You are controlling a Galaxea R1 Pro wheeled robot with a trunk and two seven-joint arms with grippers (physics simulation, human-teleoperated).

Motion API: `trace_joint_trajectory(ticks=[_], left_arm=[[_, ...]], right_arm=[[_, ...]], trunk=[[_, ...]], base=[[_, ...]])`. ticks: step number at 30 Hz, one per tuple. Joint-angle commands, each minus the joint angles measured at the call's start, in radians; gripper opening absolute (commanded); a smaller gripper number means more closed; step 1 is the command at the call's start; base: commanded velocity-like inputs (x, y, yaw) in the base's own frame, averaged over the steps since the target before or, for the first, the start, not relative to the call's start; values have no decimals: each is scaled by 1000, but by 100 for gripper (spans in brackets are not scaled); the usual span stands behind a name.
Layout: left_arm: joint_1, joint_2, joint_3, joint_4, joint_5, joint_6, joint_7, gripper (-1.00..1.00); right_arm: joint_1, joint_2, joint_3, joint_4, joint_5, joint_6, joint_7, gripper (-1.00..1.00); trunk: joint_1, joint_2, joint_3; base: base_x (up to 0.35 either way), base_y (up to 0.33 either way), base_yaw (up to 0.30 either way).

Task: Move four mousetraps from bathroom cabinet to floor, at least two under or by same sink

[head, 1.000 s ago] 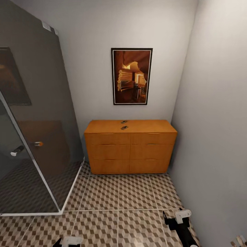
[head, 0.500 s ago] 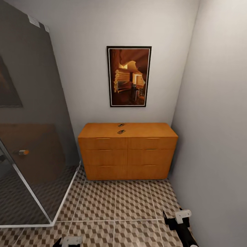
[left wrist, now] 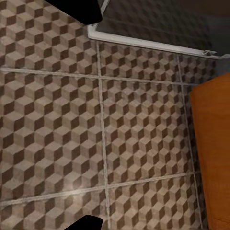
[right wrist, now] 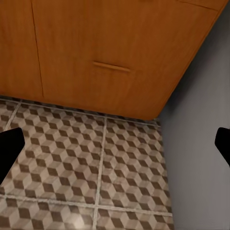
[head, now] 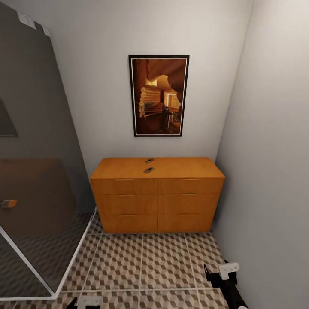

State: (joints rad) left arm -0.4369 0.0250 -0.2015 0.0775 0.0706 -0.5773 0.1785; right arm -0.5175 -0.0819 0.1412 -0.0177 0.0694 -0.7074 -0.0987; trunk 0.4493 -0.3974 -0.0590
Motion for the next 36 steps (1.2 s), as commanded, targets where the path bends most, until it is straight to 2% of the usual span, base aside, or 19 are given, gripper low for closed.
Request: trace_joint_trajectory(ticks=[1, 16, 20, 24, 28, 29, 30, 32, 33, 35, 36], left_arm=[[-2, 0, -9, 4, 7, -6, 2, 100], [-2, 0, -9, 4, 7, -7, 1, 100], [-2, 0, -9, 4, 7, -7, 1, 100], [-2, 0, -9, 4, 7, -7, 1, 100], [-2, 0, -9, 4, 7, -7, 1, 100], [-2, 0, -9, 4, 7, -7, 1, 100], [-2, 0, -9, 4, 7, -7, 1, 100], [-2, 0, -9, 4, 7, -7, 1, 100], [-2, 0, -9, 4, 7, -7, 1, 100], [-2, 0, -9, 4, 7, -7, 1, 100], [-2, 0, -9, 4, 7, -7, 1, 100]], right_arm=[[-1, 0, 6, 1, 8, -1, -10, 100], [0, 3, 7, 0, 9, -2, -13, 100], [0, 8, 6, -10, 12, -2, -33, 100], [0, 8, 4, -42, 12, 46, -63, 100], [1, 7, 3, -203, 12, 218, -80, 100], [1, 6, 2, -321, 12, 342, -83, 100], [1, 6, 2, -360, 12, 385, -83, 100], [1, 6, 1, -542, 12, 577, -85, 100], [1, 6, 0, -577, 12, 611, -85, 100], [1, 7, 0, -716, 12, 730, -87, 100], [1, 7, 0, -750, 12, 758, -87, 100]], trunk=[[1, -3, -2], [1, -3, -2], [1, -3, -2], [1, -3, -2], [1, -3, -2], [1, -3, -2], [1, -3, -2], [1, -3, -2], [1, -3, -2], [1, -3, -2], [1, -3, -2]], base=[[91, -7, 0], [12, -1, 0], [0, 0, 0], [0, 0, 0], [0, 0, 0], [0, 0, 0], [0, 0, 0], [0, 0, 0], [0, 0, 0], [0, 0, 0], [0, 0, 0]])
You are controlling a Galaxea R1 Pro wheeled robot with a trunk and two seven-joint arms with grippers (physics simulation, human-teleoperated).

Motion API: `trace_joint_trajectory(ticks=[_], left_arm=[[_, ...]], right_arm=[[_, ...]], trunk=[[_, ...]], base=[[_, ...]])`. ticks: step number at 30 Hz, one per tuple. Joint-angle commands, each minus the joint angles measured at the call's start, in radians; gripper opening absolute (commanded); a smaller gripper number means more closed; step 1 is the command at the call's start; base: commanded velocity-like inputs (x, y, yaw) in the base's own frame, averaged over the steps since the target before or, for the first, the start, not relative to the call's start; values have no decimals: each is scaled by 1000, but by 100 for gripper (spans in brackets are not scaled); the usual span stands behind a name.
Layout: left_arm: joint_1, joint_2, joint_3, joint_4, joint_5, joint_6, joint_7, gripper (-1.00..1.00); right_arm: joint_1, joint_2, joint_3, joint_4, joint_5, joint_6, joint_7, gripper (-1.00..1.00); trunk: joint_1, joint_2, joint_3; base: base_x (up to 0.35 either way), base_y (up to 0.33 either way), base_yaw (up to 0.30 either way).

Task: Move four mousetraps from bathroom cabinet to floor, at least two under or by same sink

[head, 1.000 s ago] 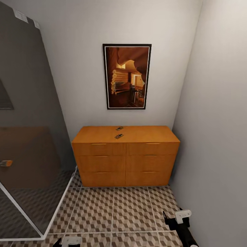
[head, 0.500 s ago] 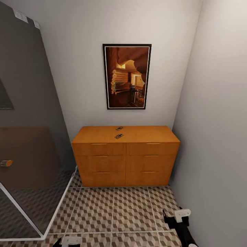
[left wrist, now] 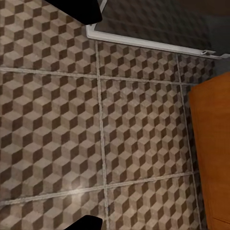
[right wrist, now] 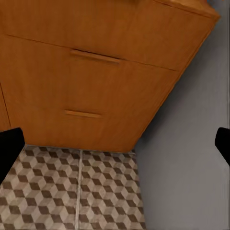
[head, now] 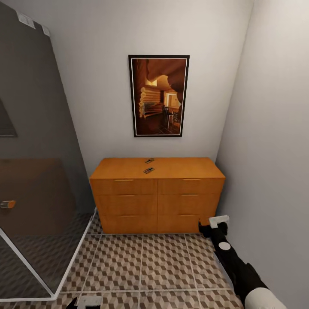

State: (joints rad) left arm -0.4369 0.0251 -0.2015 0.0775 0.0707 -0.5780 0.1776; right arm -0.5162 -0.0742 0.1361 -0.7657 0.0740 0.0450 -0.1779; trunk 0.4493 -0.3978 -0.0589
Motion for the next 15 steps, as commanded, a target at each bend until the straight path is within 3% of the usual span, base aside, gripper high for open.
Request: trace_joint_trajectory(ticks=[1, 8, 11, 15], left_arm=[[-2, -1, -9, 4, 7, -6, 2, 100], [-2, -1, -9, 4, 7, -6, 2, 100], [-2, -1, -9, 4, 7, -6, 2, 100], [-2, -1, -9, 4, 7, -5, 2, 100]], right_arm=[[-1, -1, 5, -66, 7, 64, -9, 100], [-9, 4, 5, -308, 7, 362, -7, 100], [-41, 37, 5, -370, 9, 465, -9, 100], [-75, 77, 6, -387, 11, 503, -10, 100]], trunk=[[1, -2, -2], [1, -2, -2], [1, -2, -2], [1, -2, -2]], base=[[0, 0, 0], [0, 0, 0], [0, 0, 0], [44, 11, 0]])
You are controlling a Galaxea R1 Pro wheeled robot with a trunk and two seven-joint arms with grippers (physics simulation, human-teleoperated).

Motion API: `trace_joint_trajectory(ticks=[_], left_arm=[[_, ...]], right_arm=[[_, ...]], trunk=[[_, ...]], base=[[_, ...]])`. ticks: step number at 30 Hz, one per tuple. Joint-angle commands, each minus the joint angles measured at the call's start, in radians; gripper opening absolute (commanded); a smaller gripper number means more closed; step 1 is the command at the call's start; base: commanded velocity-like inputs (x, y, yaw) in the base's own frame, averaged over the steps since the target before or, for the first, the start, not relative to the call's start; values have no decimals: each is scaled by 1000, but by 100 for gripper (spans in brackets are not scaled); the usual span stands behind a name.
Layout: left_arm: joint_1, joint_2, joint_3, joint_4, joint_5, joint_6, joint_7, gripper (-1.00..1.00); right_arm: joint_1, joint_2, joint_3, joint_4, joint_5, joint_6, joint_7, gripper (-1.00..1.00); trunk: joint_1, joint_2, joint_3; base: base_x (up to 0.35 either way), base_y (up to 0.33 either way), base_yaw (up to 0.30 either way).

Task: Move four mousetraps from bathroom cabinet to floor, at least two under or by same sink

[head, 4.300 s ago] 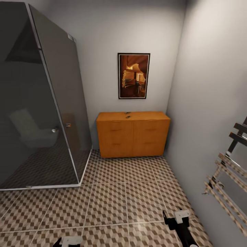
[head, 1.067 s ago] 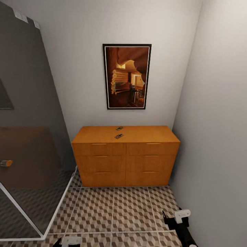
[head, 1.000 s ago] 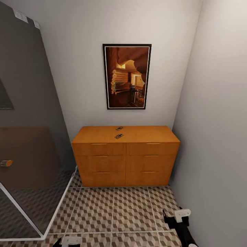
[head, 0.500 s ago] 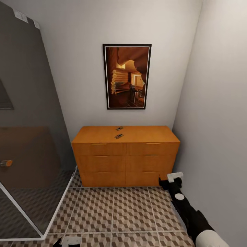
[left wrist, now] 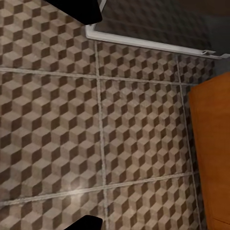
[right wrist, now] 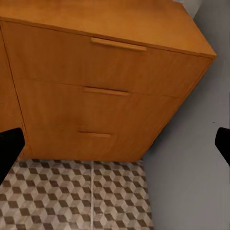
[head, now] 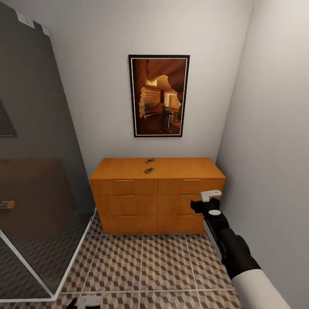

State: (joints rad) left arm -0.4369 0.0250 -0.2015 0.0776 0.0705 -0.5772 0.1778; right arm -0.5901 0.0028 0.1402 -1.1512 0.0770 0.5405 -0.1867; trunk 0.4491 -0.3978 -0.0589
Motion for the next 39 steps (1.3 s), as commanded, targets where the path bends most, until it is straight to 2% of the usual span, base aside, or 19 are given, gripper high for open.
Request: trace_joint_trajectory(ticks=[1, 6, 10, 17, 31, 39], left_arm=[[-2, 0, -9, 4, 7, -6, 2, 100], [-2, 0, -9, 4, 7, -5, 2, 100], [-2, -1, -9, 4, 8, -5, 2, 100], [-2, 0, -9, 4, 7, -4, 2, 100], [-2, 0, -9, 4, 7, -4, 2, 100], [-2, 0, -9, 4, 7, -4, 2, 100]], right_arm=[[-5, 5, 1, -2, 8, 11, -2, 100], [-21, 57, 2, -6, 7, 20, -1, 100], [-23, 75, 2, -5, 7, 21, -1, 100], [-23, 81, 3, -6, 5, 19, 1, 100], [-24, 74, 5, -10, 6, 21, 2, 100], [-24, 74, 5, -10, 6, 21, 1, 100]], trunk=[[1, -2, -2], [1, -2, -2], [1, -2, -2], [1, -2, -2], [1, -2, -2], [1, -2, -2]], base=[[138, 59, 0], [230, 139, 0], [261, 168, 0], [268, 178, 0], [225, 193, -2], [139, 261, -119]])
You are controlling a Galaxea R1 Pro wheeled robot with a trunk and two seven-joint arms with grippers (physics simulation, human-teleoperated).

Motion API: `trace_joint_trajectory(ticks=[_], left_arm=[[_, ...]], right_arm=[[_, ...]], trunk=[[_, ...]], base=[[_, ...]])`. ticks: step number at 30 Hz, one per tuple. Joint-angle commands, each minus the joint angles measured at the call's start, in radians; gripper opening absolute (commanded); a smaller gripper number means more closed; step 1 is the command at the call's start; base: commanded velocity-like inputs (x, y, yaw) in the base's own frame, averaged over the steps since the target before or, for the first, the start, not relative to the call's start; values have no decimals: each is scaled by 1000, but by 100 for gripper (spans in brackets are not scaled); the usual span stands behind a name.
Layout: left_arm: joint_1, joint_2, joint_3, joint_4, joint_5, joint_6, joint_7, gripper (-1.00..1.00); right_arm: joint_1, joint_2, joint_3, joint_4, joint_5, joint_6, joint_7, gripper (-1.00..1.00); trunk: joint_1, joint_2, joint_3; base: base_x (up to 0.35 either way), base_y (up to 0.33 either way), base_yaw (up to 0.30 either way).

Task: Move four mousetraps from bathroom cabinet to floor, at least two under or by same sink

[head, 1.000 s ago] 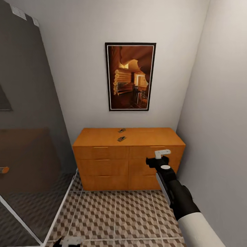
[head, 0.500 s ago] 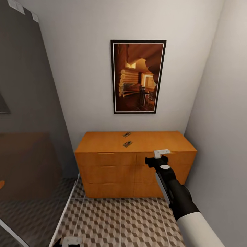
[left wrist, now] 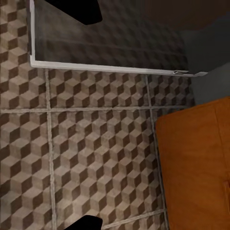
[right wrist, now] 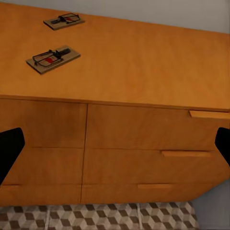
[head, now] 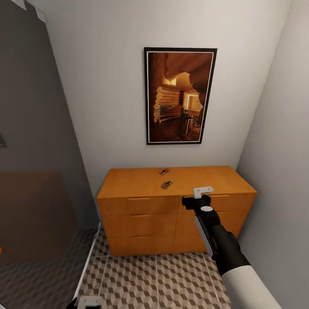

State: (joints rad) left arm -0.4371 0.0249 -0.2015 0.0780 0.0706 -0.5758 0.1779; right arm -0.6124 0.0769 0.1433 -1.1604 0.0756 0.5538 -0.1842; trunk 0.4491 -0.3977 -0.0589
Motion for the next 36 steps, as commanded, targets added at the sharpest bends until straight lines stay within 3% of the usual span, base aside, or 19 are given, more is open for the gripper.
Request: trace_joint_trajectory(ticks=[1, 18, 36], left_arm=[[-2, 0, -9, 3, 7, -6, 2, 100], [-2, 0, -9, 3, 7, -6, 1, 100], [-2, 0, -9, 3, 6, -6, 0, 100]], right_arm=[[-1, 0, 1, -1, 8, 7, -1, 100], [-1, 0, 2, -1, 9, 1, -3, 100], [-1, 0, 2, 0, 9, -1, -3, 100]], trunk=[[1, -2, -2], [1, -2, -2], [1, -2, -2]], base=[[101, 269, -167], [29, 113, -104], [201, 201, 0]])
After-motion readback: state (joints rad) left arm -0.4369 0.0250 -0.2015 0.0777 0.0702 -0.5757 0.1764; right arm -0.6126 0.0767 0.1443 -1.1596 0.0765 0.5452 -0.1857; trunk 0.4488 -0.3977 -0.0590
